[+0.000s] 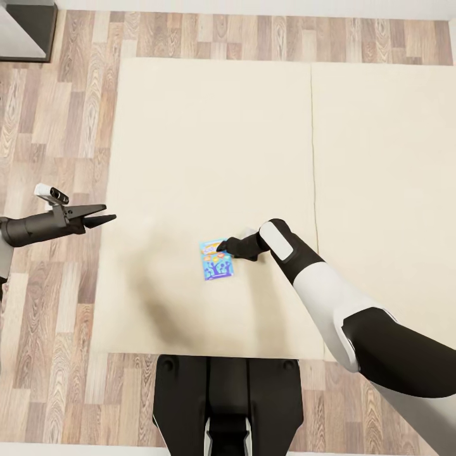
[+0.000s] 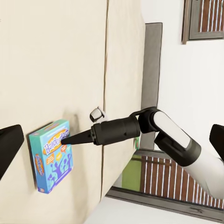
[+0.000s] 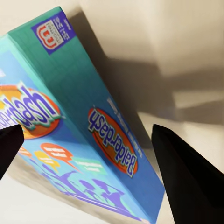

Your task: Put all the toys in the child's room - the three board games (two on the bed and one on the table), the two jigsaw puzzles on the table, and the tennis ball on the table - inside the toy box on the table in the child's room.

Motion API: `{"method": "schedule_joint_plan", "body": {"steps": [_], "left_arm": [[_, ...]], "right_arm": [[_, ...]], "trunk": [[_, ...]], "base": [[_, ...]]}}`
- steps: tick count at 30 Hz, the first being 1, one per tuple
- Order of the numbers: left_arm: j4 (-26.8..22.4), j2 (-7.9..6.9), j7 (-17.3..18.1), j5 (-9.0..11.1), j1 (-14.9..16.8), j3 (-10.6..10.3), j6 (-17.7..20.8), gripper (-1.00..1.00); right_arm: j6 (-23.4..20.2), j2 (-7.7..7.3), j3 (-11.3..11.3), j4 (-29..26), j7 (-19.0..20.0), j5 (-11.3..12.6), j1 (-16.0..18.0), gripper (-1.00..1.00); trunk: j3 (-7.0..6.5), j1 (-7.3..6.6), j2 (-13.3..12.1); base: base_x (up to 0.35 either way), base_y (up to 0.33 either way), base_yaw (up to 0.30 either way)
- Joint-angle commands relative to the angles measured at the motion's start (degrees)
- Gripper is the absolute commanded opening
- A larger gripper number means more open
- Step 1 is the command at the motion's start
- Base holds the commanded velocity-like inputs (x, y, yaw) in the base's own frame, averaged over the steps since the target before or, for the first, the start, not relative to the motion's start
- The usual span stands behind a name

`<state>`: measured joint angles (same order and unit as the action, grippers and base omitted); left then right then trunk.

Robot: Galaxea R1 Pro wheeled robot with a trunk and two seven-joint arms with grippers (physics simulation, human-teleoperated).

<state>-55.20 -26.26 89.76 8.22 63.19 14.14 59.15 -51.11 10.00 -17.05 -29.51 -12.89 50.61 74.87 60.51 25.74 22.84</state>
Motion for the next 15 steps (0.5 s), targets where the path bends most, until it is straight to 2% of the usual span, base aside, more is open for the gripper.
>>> {"method": "schedule_joint_plan", "body": {"steps": [1,7,15], "left_arm": [[-0.02,-0.02,0.24,-0.05,0.01,-0.04,0.61,1.00],[0.00,-0.02,0.24,-0.05,0.00,-0.07,0.62,1.00],[0.01,-0.02,0.24,-0.05,0.01,-0.08,0.60,1.00]], "right_arm": [[-0.04,0.00,-0.17,-0.02,-0.56,0.28,0.01,1.00],[-0.04,0.00,-0.17,-0.01,-0.56,0.28,0.01,1.00],[-0.04,0.00,-0.17,0.04,-0.52,0.31,0.01,1.00]], "trunk": [[0.06,0.04,0.08],[0.06,0.04,0.08],[0.06,0.04,0.08]], "base": [[0.000,0.000,0.094],[0.000,0.000,0.105],[0.000,0.000,0.019]]}}
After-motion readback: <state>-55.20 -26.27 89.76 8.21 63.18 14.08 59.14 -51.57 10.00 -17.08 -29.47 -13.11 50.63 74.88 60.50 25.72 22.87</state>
